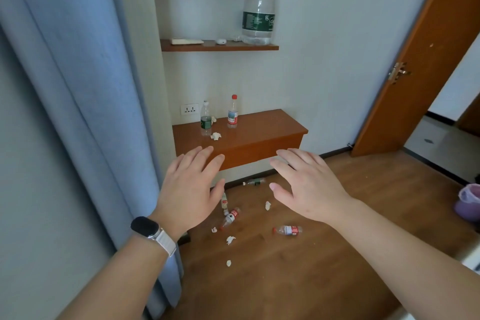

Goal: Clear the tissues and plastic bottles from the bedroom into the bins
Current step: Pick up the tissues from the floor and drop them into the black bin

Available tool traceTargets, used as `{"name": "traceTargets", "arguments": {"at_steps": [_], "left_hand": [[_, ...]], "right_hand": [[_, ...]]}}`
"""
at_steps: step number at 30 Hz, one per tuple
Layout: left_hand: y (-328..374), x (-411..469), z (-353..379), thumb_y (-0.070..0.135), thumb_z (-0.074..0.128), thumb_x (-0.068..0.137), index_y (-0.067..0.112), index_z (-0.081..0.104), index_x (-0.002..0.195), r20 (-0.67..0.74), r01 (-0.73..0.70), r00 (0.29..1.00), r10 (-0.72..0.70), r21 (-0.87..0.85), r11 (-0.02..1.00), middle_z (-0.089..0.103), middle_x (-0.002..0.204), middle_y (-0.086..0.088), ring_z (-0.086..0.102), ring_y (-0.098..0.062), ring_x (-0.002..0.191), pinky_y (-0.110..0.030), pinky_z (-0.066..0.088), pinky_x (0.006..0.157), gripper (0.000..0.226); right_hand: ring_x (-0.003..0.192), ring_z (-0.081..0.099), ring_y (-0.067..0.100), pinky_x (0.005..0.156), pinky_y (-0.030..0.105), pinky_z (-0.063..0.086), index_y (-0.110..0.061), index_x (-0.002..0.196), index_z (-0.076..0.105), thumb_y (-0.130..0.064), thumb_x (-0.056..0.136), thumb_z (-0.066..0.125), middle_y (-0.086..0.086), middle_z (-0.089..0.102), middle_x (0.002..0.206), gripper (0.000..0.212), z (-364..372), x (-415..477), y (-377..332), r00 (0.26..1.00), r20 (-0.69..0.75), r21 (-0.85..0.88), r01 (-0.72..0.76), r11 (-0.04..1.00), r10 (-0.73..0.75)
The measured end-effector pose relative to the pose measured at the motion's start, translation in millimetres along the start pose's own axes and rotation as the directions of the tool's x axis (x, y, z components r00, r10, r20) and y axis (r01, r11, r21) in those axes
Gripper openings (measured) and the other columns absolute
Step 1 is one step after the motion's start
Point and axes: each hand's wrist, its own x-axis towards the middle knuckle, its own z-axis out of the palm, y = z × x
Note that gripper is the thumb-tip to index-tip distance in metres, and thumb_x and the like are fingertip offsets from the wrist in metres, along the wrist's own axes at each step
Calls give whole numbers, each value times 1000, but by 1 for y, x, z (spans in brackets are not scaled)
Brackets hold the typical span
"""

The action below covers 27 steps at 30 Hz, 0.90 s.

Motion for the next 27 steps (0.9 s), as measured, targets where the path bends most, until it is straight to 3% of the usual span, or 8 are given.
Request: {"name": "traceTargets", "arguments": {"at_steps": [2, 13, 22, 27], "left_hand": [[-4, 4, 9, 43, 49, 92, 22, 59, 131, 21, 18, 1000, -17, -14, 1000, 58, 137, -6, 52, -29, 129, -49, 40, 104, 46], [-32, 44, 63, 41, 58, 90, 20, 58, 132, 126, 37, 991, -48, 84, 996, 57, 137, -9, 51, -30, 128, -48, 41, 103, 47], [-15, 131, 153, 43, 54, 92, 19, 59, 130, 223, 147, 958, -182, 162, 976, 58, 136, -10, 53, -31, 127, -51, 43, 101, 45], [17, 191, 210, 49, 36, 96, 24, 57, 133, 303, 189, 919, -253, 224, 956, 57, 138, -7, 52, -30, 129, -51, 41, 104, 50]], "right_hand": [[135, 39, 19, 110, 40, 31, -30, 137, 47, -57, 94, 32, -4, 47, 145, 53, 10, 9, 3, 1000, 12, -3, 2, 1000, -2], [134, 43, 19, 109, 38, 28, -32, 136, 49, -58, 93, 40, -4, 50, 143, 52, 73, 93, 40, 995, 23, 26, 95, 995, -96], [128, 50, 21, 104, 39, 33, -29, 133, 55, -57, 90, 50, -1, 56, 137, 51, 156, 186, 154, 980, 50, 104, 187, 977, -193], [123, 54, 22, 101, 41, 41, -27, 129, 58, -54, 88, 54, 1, 59, 133, 50, 196, 233, 223, 958, -6, 135, 286, 948, -288]]}}
